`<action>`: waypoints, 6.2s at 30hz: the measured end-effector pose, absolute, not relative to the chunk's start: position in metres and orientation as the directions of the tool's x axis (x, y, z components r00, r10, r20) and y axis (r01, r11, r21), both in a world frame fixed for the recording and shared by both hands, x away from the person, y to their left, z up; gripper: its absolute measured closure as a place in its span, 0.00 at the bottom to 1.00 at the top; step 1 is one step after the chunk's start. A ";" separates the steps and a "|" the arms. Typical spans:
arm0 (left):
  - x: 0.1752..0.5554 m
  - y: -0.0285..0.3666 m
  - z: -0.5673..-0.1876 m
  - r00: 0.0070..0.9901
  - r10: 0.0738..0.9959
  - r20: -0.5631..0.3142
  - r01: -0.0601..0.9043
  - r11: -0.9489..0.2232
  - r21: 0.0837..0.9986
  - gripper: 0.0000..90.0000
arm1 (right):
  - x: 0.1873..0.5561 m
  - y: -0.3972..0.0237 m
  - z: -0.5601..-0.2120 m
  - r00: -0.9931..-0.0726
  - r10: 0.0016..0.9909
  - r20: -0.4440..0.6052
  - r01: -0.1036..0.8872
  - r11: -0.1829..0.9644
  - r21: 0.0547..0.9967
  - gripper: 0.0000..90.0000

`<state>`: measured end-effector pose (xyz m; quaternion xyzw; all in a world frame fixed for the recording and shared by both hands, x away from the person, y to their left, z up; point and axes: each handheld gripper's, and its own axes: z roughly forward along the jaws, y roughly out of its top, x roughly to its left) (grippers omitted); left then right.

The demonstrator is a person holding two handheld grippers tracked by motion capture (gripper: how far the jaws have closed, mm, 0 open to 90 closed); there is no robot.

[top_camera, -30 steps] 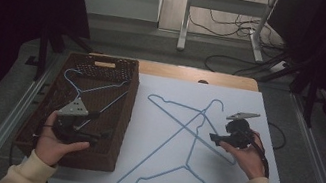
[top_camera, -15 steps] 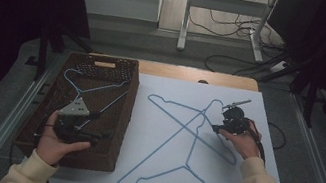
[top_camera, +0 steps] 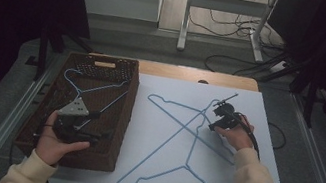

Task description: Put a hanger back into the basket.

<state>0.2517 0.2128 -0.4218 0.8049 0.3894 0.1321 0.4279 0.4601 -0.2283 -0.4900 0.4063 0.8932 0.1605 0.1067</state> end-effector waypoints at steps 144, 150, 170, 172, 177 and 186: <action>0.249 0.201 -0.420 0.691 0.716 -0.099 0.490 -0.364 0.792 0.26 | 0.390 -0.161 -0.502 -0.638 0.767 0.071 0.718 0.559 0.416 0.80; 0.249 0.201 -0.419 0.691 0.716 -0.098 0.489 -0.364 0.793 0.26 | 0.391 -0.158 -0.501 -0.623 0.780 0.050 0.726 0.554 0.407 0.86; 0.243 0.152 -0.414 0.766 0.634 -0.111 0.460 -0.419 0.782 0.26 | 0.364 -0.181 -0.457 -0.628 0.754 0.192 0.690 0.426 0.584 0.96; 0.243 0.139 -0.416 0.779 0.614 -0.127 0.469 -0.436 0.768 0.26 | 0.362 -0.184 -0.453 -0.627 0.751 0.208 0.690 0.412 0.595 0.96; 0.247 0.105 -0.427 0.799 0.565 -0.204 0.517 -0.474 0.713 0.26 | 0.361 -0.187 -0.451 -0.627 0.746 0.225 0.689 0.395 0.607 0.96; 0.260 0.050 -0.452 0.814 0.514 -0.272 0.553 -0.537 0.637 0.29 | 0.358 -0.188 -0.446 -0.637 0.730 0.247 0.682 0.385 0.622 0.96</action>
